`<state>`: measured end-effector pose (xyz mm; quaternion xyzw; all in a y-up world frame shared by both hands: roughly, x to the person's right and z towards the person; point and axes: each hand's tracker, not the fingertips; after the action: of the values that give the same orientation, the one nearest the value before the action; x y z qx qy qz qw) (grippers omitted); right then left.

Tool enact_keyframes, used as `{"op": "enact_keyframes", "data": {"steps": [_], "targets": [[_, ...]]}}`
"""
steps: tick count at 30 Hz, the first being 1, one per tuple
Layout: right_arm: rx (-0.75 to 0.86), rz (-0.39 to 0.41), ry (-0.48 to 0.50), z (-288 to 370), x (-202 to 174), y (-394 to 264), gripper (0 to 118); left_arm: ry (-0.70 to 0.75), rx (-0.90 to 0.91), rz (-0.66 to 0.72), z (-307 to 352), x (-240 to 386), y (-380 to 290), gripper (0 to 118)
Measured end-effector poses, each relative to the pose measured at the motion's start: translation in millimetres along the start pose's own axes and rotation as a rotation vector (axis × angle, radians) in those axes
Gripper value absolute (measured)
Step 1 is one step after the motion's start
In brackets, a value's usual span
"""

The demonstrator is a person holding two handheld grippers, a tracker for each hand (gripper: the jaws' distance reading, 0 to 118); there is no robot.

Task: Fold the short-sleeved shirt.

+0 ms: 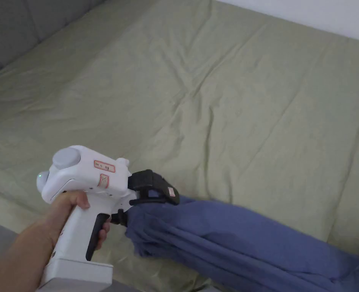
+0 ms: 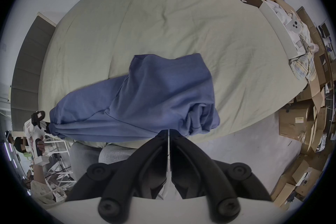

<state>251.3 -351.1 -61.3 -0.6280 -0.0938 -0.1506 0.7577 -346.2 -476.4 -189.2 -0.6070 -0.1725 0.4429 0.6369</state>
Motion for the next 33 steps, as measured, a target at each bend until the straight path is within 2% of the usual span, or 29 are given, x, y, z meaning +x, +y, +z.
{"op": "enact_keyframes", "data": {"steps": [1,3,6,12,15,19,22,25,30,31,32,33], "targets": [[0.000,0.003,0.010,-0.4,-0.5,-0.8,2,0.046,-0.001,-0.022,4.6,9.6,-8.3,8],[0.003,0.003,0.025,-0.9,-0.5,-3.0,2,0.112,0.007,0.041,0.2,8.0,-10.0,8],[0.025,-0.013,0.048,2.8,7.1,-8.5,2,0.115,0.024,0.008,2.3,15.1,-3.2,8],[0.108,-0.108,0.108,20.1,42.8,-26.5,2,0.240,0.052,-0.226,12.8,98.1,-18.7,8],[0.153,-0.147,0.122,27.1,64.6,-37.8,2,0.234,0.036,-0.348,-3.5,157.4,-36.0,8],[0.197,-0.204,0.150,34.3,95.8,-55.4,2,0.280,-0.052,-0.491,-67.6,224.5,-61.7,8],[0.204,-0.248,0.175,37.9,121.9,-68.6,2,0.332,-0.144,-0.562,-135.1,252.0,-79.2,8],[0.213,-0.280,0.166,42.5,147.4,-81.5,2,0.386,-0.218,-0.567,-199.3,260.5,-96.6,8],[0.220,-0.335,0.122,43.9,186.4,-91.6,2,0.492,-0.315,-0.592,-268.8,252.7,-120.0,8],[0.217,-0.340,0.118,43.3,192.3,-91.7,2,0.522,-0.308,-0.598,-275.0,250.0,-121.7,11],[0.216,-0.346,0.115,42.3,197.9,-91.4,2,0.531,-0.299,-0.591,-278.4,247.0,-122.2,22],[0.216,-0.351,0.113,41.5,202.3,-90.7,2,0.519,-0.294,-0.580,-279.8,244.9,-120.4,42]]}}
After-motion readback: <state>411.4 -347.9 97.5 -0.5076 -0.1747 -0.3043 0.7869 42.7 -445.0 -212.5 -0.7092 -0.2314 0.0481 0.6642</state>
